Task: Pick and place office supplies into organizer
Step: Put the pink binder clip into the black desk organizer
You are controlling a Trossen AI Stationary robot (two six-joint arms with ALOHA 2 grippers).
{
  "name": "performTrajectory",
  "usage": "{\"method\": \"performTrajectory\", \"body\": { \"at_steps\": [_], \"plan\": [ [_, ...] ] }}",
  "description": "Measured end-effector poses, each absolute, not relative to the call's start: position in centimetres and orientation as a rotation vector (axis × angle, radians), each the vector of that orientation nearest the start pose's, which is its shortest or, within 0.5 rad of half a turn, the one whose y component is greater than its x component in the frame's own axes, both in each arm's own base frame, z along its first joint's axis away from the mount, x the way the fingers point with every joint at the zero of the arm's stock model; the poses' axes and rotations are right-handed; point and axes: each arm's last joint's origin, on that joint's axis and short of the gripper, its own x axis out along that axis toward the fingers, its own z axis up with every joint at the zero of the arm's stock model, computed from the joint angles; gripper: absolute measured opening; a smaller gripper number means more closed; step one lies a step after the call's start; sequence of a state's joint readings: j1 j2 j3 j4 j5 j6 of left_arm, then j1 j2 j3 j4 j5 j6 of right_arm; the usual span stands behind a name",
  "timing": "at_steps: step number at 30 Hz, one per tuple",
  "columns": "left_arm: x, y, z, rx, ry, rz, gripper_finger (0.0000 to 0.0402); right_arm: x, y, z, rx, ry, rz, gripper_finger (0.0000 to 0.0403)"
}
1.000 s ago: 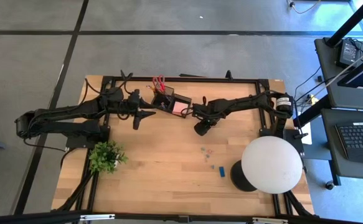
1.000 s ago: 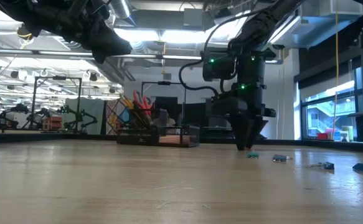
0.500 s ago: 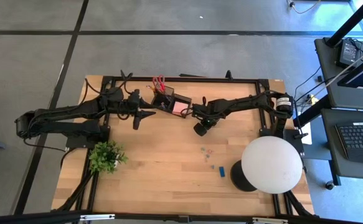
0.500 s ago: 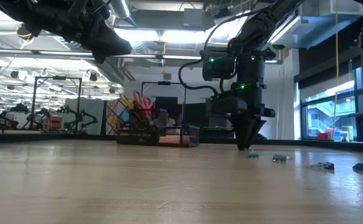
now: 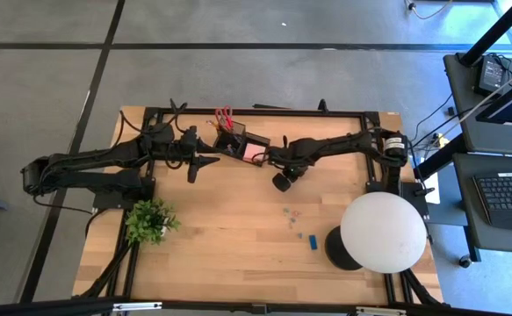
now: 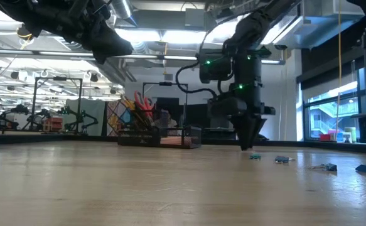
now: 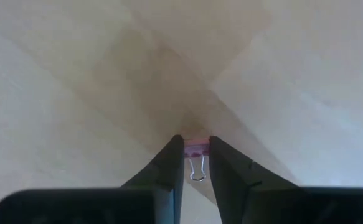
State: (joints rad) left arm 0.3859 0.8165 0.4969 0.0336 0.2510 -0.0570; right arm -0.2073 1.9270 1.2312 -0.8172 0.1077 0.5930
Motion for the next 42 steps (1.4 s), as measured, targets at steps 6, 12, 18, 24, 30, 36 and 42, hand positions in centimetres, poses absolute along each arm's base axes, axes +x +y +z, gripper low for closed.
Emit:
{"method": "performTrajectory", "body": {
  "at_steps": [6,12,18,24,30,36,42],
  "plan": [
    [17.2,6.2,24.9,-0.147,0.268,0.142,0.0127,35.4,-7.8,17.8,0.524,1.341,-0.666,0.0067],
    [17.2,6.2,24.9,-0.157,0.268,0.133,0.0127,37.9,-7.8,21.7,0.491,1.184,-0.590,0.0067],
    [17.0,6.1,25.0,-0.160,0.268,0.114,0.0127,41.3,-7.4,25.2,0.413,0.849,-0.476,0.0067],
    [16.7,5.9,25.3,-0.153,0.248,0.113,0.0127,43.1,-6.4,26.2,0.269,0.646,-0.485,0.0067],
    [16.5,5.8,25.6,-0.146,0.225,0.112,0.0127,44.6,-6.4,25.2,0.241,0.571,-0.472,0.0067],
    [16.4,5.8,25.7,-0.153,0.223,0.113,0.0127,46.5,-6.9,22.2,0.222,0.539,-0.470,0.0067],
    [16.4,5.8,25.7,-0.158,0.223,0.113,0.0127,47.6,-7.2,19.2,0.198,0.555,-0.469,0.0067]
  ]
}}
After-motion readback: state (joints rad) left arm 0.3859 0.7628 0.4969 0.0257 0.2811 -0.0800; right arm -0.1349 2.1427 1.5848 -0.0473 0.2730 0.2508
